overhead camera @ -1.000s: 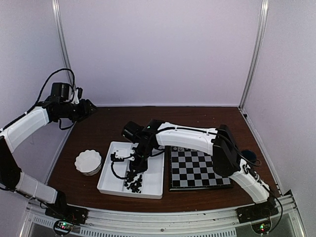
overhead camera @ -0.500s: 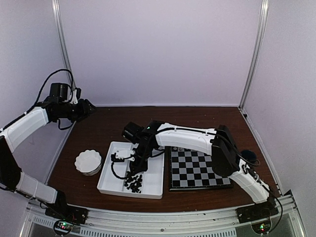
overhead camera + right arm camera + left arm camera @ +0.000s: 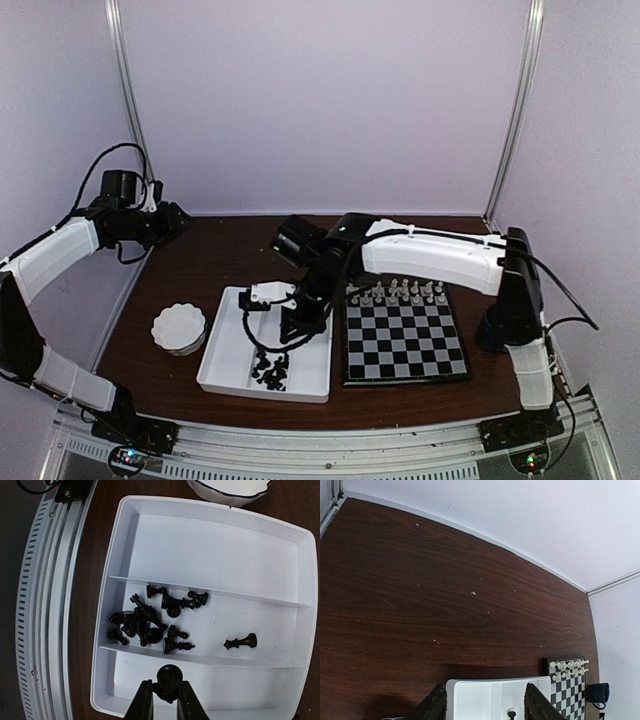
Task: Set up the chess pieces on the board
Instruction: Pick up the knight from the storage box, then place the knight at g8.
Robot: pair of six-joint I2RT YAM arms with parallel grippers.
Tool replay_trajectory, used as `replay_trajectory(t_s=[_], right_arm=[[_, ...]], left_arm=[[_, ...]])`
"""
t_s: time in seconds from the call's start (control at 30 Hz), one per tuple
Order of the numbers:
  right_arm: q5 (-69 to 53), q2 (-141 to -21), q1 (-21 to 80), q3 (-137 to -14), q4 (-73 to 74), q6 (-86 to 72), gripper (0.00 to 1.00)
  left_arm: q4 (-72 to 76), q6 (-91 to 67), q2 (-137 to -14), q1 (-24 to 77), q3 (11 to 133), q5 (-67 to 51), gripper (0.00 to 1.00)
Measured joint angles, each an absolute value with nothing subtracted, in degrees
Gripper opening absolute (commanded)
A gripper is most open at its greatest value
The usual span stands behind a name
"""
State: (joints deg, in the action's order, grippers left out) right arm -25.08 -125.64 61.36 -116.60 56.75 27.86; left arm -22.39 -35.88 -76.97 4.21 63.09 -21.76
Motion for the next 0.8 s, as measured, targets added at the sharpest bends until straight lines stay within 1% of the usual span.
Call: replay_trajectory(t_s=[0.1, 0.23, 0.4, 0.6, 0.8], right_arm=[[-25.26, -117.64, 61.25, -107.24, 55.31, 28.84, 0.05], [-24.69, -109.78, 60.82, -93.84, 53.06, 29.91, 0.05], [-24.43, -104.84, 58.83, -81.62, 51.62, 30.61, 0.05], [-24.43, -101.32, 56.64, -74.32, 49.39, 31.44, 0.05], [-24.80, -101.14, 54.43, -72.44, 47.37, 31.48, 0.05]], left_arm=[[-22.39, -35.88, -77.54, 4.16, 63.09, -21.82, 0.53], [-22.39, -35.46, -78.15, 4.16, 63.09, -21.85, 0.53], [-22.50, -34.39, -78.85, 4.16, 63.11, -21.63, 0.52], [-22.59, -33.39, -79.81, 4.16, 63.11, -21.45, 0.52], [-22.68, -32.64, -80.20, 4.16, 63.11, -21.39, 0.52]])
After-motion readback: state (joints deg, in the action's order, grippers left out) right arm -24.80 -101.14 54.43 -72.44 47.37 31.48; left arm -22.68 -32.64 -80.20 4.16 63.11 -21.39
